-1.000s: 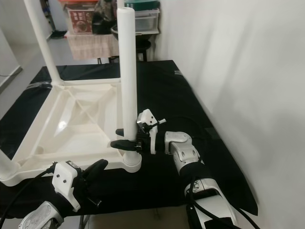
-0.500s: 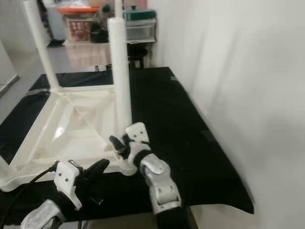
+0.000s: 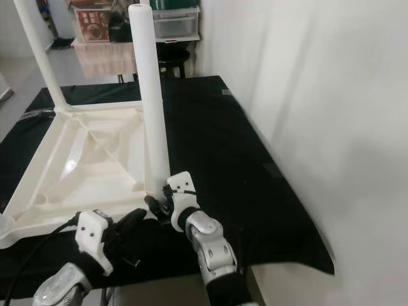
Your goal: Building children table
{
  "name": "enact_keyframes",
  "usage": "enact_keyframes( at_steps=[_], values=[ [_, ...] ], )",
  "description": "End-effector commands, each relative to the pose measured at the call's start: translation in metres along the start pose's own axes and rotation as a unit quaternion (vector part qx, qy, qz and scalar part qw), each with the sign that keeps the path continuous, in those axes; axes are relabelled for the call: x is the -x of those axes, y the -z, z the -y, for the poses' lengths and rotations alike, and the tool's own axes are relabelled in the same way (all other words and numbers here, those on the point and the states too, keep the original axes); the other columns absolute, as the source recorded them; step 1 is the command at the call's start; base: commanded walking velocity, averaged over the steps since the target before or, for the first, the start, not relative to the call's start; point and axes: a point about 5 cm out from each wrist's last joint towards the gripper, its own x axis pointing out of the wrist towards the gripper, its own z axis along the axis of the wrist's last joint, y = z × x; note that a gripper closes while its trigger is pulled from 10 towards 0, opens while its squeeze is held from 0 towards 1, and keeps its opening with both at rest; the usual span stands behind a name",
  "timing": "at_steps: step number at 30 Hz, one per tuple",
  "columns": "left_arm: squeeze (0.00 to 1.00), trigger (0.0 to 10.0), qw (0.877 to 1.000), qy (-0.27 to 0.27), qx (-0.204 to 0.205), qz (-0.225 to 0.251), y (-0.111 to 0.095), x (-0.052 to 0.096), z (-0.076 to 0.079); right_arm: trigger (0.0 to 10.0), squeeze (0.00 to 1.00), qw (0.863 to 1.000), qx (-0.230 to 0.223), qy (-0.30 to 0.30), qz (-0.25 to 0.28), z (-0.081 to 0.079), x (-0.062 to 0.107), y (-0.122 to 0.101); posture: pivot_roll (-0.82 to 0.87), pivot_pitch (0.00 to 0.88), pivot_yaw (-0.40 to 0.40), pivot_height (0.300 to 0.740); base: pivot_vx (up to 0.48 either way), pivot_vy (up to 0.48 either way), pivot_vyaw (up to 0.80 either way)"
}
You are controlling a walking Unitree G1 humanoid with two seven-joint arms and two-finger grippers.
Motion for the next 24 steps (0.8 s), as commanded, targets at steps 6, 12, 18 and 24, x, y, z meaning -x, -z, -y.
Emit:
enact_keyframes(
  at_steps=[6, 12, 18, 24],
  values=[
    [0.00, 10.0, 0.997, -0.064, 0.045, 0.003, -0.001, -0.003, -0.015, 10.0, 1.00, 0.998, -0.005, -0.049, 0.026, 0.007, 0.025, -0.004, -0.04, 0.000, 0.031, 0.740, 0.000, 0.000, 0.00],
    [0.00, 10.0, 0.996, -0.077, 0.045, -0.026, -0.002, -0.003, -0.020, 10.0, 0.60, 1.000, 0.019, 0.008, 0.021, 0.033, 0.057, 0.000, -0.05, 0.000, 0.064, 0.740, 0.000, 0.000, 0.00],
    [0.00, 10.0, 0.993, -0.102, -0.028, -0.045, -0.005, -0.004, -0.029, 10.0, 0.00, 0.998, 0.025, 0.052, 0.038, 0.040, 0.060, -0.008, -0.07, 0.000, 0.048, 0.740, 0.000, 0.000, 0.00],
    [0.00, 10.0, 0.989, -0.134, -0.051, -0.045, -0.011, -0.006, -0.031, 10.0, 0.00, 0.992, 0.045, 0.110, 0.044, 0.052, 0.056, -0.018, -0.05, 0.000, 0.006, 0.740, 0.000, 0.000, 0.00]
  ],
)
